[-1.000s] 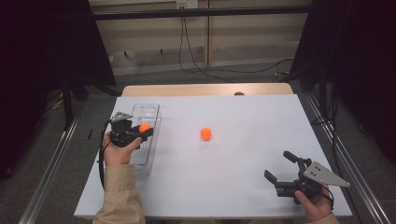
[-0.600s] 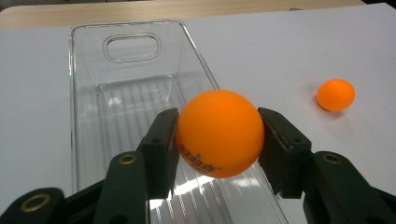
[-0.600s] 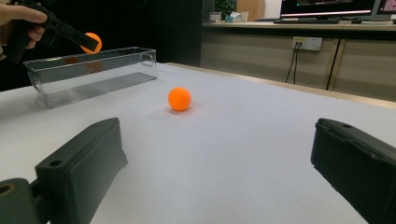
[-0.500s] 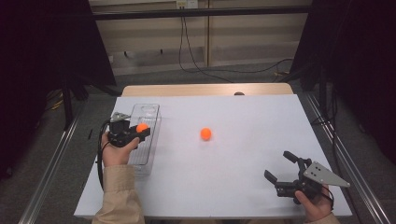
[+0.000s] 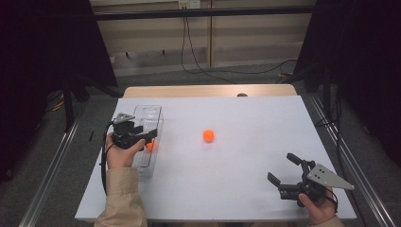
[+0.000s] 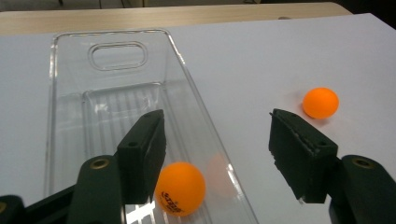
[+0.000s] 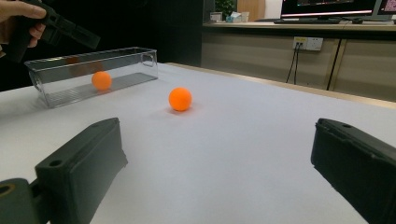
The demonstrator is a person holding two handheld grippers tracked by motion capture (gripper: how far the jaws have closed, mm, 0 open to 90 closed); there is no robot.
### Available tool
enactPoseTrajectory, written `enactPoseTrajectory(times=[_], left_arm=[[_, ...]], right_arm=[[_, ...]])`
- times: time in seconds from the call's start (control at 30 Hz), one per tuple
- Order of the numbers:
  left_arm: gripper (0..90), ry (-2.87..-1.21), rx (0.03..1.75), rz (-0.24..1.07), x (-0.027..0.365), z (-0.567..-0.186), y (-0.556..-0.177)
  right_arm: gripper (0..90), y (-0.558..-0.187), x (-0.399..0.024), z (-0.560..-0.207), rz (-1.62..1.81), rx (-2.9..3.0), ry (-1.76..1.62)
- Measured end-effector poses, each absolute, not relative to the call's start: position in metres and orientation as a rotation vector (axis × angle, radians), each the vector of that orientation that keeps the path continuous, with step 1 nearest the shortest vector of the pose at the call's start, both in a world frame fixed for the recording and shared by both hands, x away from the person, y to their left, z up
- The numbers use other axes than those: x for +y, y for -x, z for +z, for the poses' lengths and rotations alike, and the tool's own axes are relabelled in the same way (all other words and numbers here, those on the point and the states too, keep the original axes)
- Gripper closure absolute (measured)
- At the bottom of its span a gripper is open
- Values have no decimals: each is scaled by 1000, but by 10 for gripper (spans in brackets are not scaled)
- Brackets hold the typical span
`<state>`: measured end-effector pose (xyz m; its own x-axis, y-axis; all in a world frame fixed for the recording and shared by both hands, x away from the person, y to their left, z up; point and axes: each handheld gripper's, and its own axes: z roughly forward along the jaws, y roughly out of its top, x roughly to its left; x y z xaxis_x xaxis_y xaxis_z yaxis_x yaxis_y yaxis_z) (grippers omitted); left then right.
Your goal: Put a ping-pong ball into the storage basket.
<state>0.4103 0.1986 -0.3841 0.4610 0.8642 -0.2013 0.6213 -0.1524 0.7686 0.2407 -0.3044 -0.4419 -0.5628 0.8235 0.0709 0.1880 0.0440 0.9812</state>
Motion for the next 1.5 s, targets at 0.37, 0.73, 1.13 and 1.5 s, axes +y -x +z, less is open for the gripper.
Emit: enactPoseTrajectory(times=[0.37, 0.73, 1.13, 1.5], left_arm=[[275, -1849, 1226, 326, 189, -381, -408], [196, -1881, 1188, 310, 175, -378, -408], [128, -1916, 1147, 305, 159, -380, -409], [119, -1944, 1122, 289, 146, -385, -411]], right_arm=[[18, -241, -304, -442, 1553, 1799, -1014], [18, -241, -304, -442, 1552, 1800, -1015], [18, -241, -304, -442, 1553, 1799, -1016], [18, -241, -304, -442, 1552, 1800, -1015]])
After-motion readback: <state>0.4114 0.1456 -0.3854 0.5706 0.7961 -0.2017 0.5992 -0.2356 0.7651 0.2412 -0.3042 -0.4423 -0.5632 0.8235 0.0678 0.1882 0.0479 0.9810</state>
